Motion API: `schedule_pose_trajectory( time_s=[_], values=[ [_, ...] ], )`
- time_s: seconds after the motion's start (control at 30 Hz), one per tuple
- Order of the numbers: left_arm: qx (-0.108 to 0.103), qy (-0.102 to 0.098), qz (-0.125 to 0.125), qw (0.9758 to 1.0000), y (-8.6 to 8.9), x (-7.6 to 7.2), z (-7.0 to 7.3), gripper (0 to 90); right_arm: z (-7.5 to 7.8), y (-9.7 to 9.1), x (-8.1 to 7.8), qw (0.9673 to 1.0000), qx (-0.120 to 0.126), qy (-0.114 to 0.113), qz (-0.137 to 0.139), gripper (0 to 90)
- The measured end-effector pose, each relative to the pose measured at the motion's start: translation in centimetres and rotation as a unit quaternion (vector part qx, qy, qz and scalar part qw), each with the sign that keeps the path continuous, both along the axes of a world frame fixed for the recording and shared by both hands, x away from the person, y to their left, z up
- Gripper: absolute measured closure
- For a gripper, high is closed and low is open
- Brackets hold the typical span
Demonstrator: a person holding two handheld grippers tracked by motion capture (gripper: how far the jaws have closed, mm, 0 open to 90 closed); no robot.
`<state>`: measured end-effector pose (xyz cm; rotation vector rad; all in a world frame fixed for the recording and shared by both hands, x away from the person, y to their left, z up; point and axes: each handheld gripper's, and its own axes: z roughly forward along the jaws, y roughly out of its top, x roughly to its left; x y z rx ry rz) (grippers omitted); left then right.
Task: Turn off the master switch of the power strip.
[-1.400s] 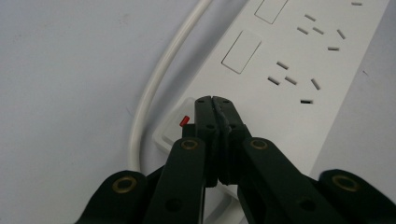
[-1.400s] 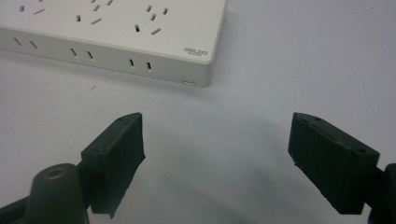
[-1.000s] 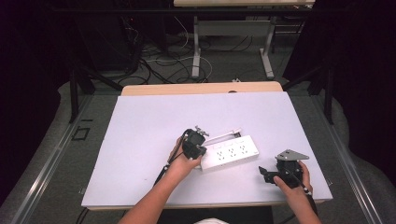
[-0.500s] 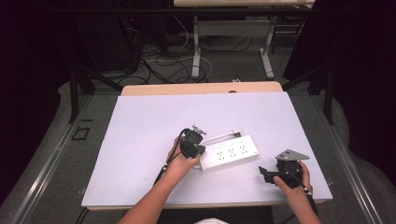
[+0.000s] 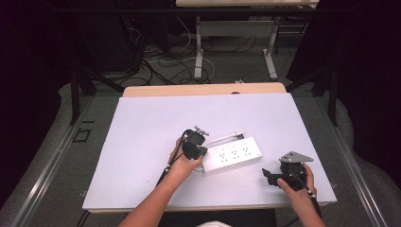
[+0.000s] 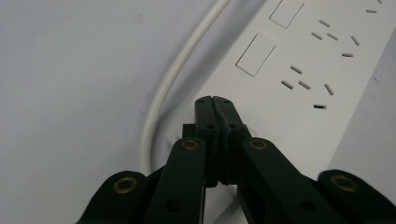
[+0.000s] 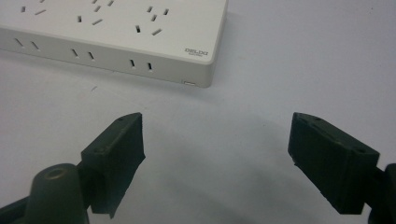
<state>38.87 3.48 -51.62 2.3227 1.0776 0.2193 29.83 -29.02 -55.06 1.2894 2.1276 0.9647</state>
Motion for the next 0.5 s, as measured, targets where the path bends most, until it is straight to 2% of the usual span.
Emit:
schedule_pose_trajectory(
  time_s=[0.37, 0.5],
  values=[
    [0.006, -0.002, 0.001, 1.0000, 0.16, 0.07, 0.02, 87.2, -0.04, 0.09, -0.03, 1.0000, 0.003, 0.004, -0.003, 17.9],
    [0.002, 0.006, -0.006, 1.0000, 0.31, 0.11, 0.13, 83.2, -0.05, 0.09, -0.02, 1.0000, 0.003, 0.004, -0.002, 17.9]
  ],
)
